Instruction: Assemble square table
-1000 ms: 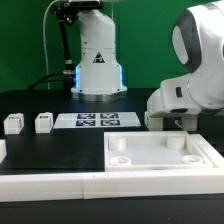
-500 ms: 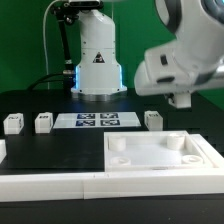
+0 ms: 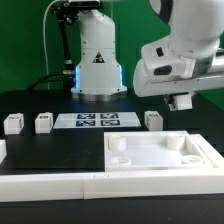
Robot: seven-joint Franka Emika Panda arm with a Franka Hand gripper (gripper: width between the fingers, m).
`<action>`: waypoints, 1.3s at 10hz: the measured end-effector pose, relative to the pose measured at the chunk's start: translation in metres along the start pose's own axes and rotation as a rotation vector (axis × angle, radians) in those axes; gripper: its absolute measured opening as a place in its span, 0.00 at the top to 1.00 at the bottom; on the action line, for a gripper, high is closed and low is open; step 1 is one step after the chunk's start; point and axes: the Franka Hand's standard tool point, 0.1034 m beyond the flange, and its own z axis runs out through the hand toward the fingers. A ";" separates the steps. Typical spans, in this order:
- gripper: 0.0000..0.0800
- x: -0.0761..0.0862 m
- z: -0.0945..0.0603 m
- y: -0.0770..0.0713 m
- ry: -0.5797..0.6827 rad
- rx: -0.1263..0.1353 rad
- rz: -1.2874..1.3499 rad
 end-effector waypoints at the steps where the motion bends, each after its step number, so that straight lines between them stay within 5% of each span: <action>1: 0.64 0.004 -0.012 0.002 0.034 0.004 0.000; 6: 0.64 0.013 -0.081 0.002 0.334 0.010 0.002; 9: 0.64 0.023 -0.074 0.003 0.561 0.008 -0.008; 10: 0.64 0.027 -0.054 0.002 0.630 0.005 -0.018; 11: 0.64 0.033 -0.051 0.003 0.673 0.003 -0.034; 13: 0.64 0.047 -0.075 0.006 0.830 0.004 -0.059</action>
Offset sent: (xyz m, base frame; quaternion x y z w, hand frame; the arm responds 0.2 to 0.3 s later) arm 0.0248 -0.0137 0.0371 -0.0145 0.0705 0.0068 0.9974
